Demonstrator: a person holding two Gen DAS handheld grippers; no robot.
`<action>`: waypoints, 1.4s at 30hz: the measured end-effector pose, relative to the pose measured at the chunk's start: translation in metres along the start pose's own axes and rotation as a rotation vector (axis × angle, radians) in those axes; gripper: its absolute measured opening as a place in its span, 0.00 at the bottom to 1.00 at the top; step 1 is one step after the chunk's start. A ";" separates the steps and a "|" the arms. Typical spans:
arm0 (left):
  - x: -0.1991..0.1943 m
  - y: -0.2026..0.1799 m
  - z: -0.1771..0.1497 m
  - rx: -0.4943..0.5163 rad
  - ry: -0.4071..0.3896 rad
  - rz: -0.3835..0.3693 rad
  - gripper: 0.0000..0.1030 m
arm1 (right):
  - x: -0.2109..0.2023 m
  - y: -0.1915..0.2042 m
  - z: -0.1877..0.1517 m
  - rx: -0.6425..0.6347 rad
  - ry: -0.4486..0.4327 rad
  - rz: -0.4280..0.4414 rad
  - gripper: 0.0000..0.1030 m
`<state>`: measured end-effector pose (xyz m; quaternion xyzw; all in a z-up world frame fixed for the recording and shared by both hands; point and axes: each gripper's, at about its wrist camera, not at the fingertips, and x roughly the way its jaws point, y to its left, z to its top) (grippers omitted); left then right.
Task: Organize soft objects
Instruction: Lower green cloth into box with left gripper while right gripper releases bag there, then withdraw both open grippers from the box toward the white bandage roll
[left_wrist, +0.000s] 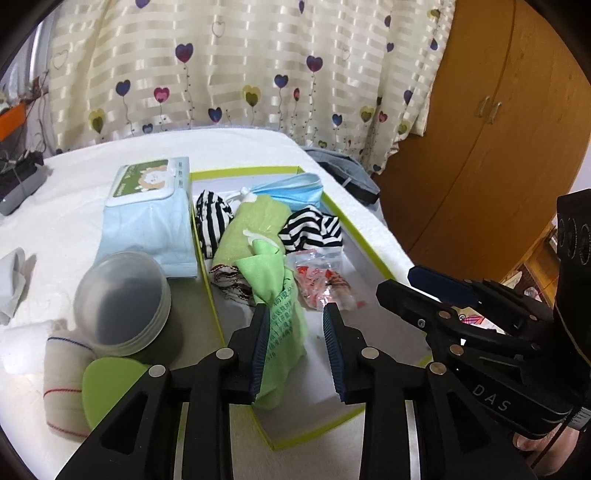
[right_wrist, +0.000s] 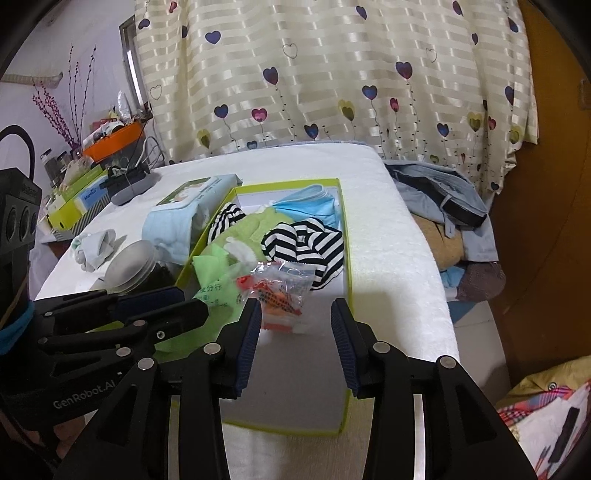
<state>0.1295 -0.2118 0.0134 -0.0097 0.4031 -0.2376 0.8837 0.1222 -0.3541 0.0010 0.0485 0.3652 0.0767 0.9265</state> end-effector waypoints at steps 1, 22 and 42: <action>-0.004 0.000 -0.001 0.001 -0.006 -0.002 0.27 | -0.004 0.001 0.000 0.000 -0.004 -0.005 0.39; -0.086 0.007 -0.026 0.011 -0.127 0.012 0.28 | -0.062 0.054 -0.015 -0.055 -0.079 0.003 0.39; -0.121 0.059 -0.049 -0.071 -0.165 0.067 0.28 | -0.069 0.117 -0.025 -0.158 -0.077 0.058 0.39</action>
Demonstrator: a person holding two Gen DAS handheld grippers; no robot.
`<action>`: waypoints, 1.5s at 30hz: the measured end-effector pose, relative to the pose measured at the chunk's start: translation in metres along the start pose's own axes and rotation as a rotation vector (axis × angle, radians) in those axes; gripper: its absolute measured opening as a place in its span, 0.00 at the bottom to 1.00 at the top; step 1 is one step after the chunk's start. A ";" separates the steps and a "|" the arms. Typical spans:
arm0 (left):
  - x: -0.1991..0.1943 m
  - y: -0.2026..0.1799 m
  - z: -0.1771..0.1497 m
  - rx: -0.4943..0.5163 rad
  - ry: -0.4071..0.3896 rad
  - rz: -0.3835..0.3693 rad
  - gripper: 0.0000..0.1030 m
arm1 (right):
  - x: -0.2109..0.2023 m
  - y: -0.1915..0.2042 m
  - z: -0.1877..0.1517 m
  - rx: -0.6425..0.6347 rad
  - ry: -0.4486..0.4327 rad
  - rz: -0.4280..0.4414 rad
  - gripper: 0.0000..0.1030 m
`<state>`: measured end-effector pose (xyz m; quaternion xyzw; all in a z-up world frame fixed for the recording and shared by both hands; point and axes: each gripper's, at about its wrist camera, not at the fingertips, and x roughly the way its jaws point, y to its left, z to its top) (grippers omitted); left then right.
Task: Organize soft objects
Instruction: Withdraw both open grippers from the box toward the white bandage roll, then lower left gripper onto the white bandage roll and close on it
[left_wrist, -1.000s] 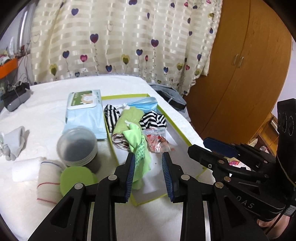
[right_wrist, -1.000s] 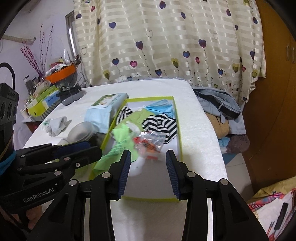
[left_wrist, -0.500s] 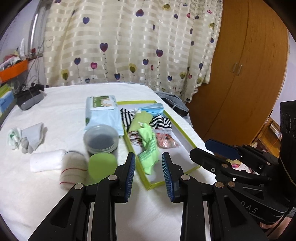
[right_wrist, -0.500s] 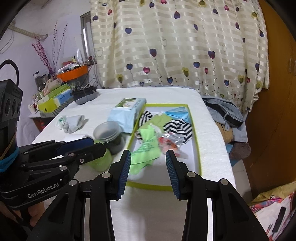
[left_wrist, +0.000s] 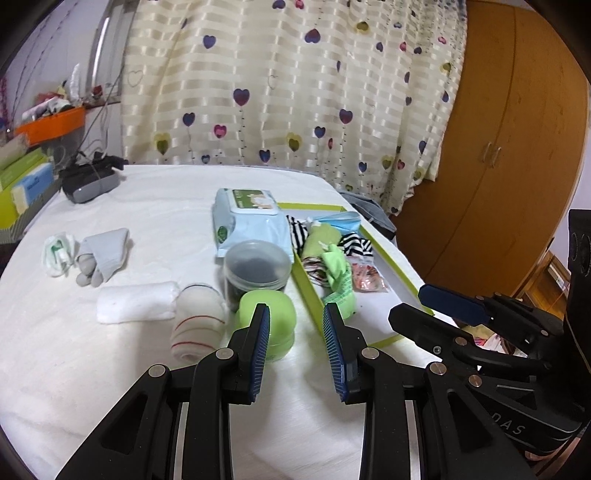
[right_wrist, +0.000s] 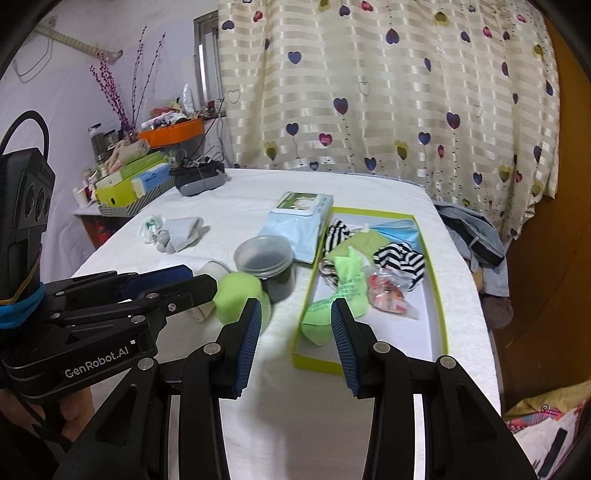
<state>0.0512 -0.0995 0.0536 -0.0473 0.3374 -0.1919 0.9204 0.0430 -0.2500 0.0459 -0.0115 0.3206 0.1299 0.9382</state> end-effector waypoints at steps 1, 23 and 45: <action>0.000 0.002 0.000 -0.003 0.000 0.002 0.28 | 0.001 0.001 0.000 -0.003 0.001 0.002 0.39; 0.001 0.030 0.004 -0.044 -0.007 0.042 0.28 | 0.015 0.018 0.009 -0.037 0.004 0.050 0.41; -0.002 0.068 0.007 -0.113 -0.024 0.090 0.33 | 0.031 0.033 0.018 -0.050 -0.003 0.115 0.42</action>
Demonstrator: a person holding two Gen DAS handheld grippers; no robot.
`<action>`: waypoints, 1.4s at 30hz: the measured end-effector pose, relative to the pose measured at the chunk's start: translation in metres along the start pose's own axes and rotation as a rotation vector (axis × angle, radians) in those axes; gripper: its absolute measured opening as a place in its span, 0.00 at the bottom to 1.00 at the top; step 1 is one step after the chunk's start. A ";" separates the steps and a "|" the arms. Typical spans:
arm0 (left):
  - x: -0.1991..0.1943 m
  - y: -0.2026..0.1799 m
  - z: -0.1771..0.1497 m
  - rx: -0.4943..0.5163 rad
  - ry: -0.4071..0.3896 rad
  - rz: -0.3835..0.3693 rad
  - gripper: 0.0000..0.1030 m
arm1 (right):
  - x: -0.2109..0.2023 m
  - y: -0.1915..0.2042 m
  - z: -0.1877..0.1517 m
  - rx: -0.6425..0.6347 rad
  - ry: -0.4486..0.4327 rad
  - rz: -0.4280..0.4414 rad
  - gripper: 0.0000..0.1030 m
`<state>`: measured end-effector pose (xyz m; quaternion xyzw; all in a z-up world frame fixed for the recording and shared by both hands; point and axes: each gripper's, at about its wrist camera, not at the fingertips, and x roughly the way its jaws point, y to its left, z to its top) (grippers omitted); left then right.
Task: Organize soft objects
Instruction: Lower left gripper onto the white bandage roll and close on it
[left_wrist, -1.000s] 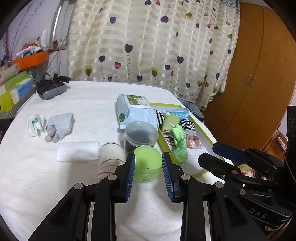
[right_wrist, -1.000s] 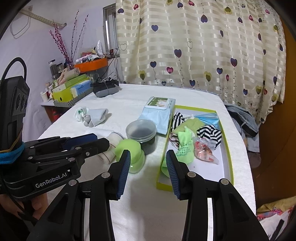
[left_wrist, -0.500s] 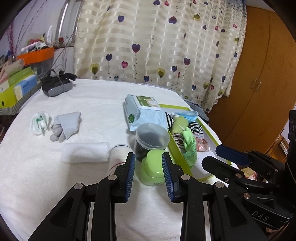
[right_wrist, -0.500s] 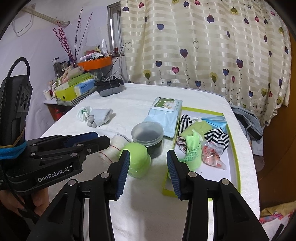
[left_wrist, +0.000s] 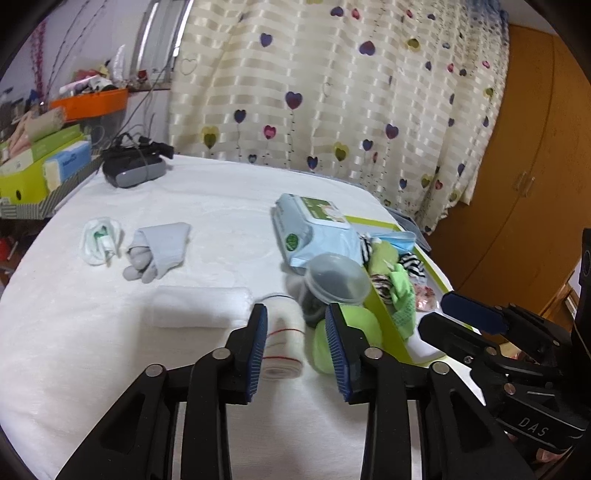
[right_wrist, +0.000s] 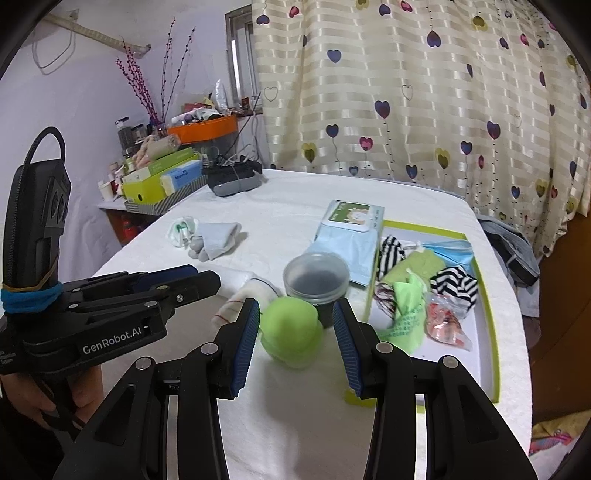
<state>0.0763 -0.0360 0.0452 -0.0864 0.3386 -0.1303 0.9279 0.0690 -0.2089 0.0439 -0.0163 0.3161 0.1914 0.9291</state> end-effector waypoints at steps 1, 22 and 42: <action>0.000 0.004 0.000 -0.007 -0.001 0.005 0.33 | 0.001 0.001 0.001 -0.002 0.000 0.004 0.42; 0.045 0.037 -0.011 -0.075 0.110 -0.040 0.45 | 0.025 0.007 0.007 -0.016 0.026 0.025 0.45; 0.077 0.013 -0.019 -0.030 0.202 -0.080 0.49 | 0.033 -0.006 0.004 0.005 0.048 0.011 0.45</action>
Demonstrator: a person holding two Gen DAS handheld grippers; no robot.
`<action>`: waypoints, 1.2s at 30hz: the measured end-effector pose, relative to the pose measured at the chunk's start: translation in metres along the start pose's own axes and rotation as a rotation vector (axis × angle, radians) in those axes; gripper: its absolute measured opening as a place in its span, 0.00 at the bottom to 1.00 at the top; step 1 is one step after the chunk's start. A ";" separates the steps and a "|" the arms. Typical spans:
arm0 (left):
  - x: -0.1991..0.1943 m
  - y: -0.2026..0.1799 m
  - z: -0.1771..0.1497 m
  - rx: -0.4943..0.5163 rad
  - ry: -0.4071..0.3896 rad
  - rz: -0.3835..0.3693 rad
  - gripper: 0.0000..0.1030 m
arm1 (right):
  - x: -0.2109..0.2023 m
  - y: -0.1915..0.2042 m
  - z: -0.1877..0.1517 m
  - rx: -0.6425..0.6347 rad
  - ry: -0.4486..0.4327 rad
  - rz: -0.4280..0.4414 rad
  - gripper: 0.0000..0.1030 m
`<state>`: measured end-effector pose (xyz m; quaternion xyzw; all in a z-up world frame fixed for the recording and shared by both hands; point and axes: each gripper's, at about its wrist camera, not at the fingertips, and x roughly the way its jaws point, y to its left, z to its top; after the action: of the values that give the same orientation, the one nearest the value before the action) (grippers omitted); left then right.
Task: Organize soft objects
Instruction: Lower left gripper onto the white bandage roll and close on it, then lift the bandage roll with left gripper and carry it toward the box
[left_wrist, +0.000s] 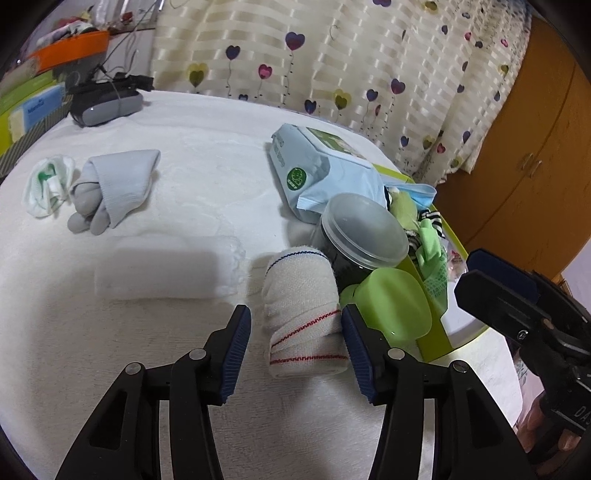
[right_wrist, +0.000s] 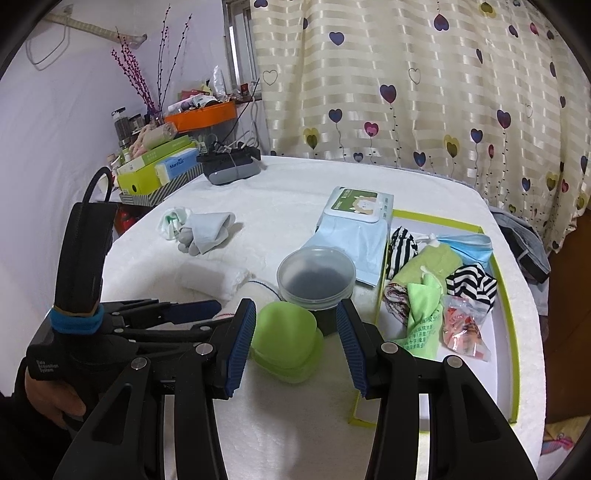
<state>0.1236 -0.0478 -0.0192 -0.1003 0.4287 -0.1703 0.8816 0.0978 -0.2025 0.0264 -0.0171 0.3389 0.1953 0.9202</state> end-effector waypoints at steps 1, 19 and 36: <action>0.002 0.001 0.000 -0.001 0.006 0.000 0.49 | 0.000 0.000 0.000 -0.001 0.000 -0.001 0.45; -0.014 0.000 -0.003 0.020 -0.036 0.006 0.37 | -0.002 0.004 0.004 -0.012 -0.003 -0.011 0.45; -0.076 0.043 -0.006 -0.049 -0.183 0.092 0.37 | 0.014 0.043 0.015 -0.099 0.015 0.015 0.45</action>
<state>0.0843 0.0209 0.0180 -0.1172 0.3544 -0.1091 0.9213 0.1007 -0.1555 0.0332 -0.0614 0.3359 0.2188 0.9141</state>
